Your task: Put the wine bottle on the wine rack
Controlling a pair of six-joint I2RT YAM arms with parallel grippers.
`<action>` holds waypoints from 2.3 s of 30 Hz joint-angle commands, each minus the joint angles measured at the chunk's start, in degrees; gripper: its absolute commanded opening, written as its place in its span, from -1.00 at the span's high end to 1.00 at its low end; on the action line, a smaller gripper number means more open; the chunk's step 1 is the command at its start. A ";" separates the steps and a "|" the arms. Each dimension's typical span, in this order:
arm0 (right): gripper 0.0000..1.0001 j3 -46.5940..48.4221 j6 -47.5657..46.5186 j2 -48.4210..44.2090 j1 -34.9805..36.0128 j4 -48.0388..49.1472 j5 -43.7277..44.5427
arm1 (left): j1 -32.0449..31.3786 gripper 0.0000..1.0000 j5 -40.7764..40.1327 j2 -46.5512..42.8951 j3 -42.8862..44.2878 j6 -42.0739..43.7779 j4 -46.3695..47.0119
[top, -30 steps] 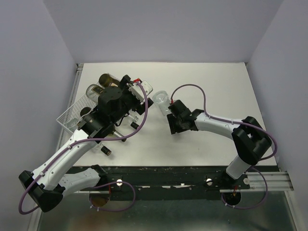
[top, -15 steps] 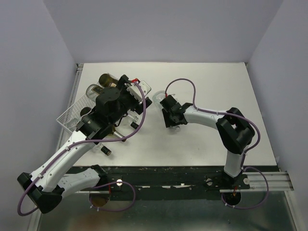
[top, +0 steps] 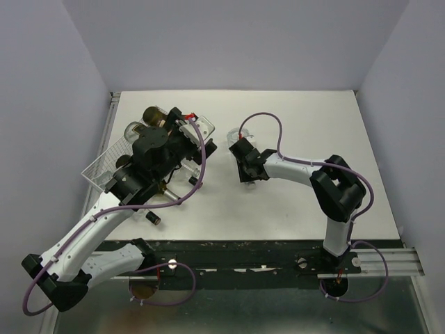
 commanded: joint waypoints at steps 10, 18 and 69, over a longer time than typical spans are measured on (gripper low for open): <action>0.99 4.26 -2.77 -6.61 -0.37 -6.37 4.35 | 0.19 -0.98 -1.05 -1.80 3.39 0.69 -0.01; 0.99 9.01 -4.09 -14.61 -0.37 -9.63 3.38 | 0.19 -0.98 -1.75 -3.21 3.65 1.39 0.17; 0.99 70.63 -11.47 26.77 23.79 0.12 -15.60 | 0.19 -0.98 -8.35 -28.52 3.30 2.19 5.62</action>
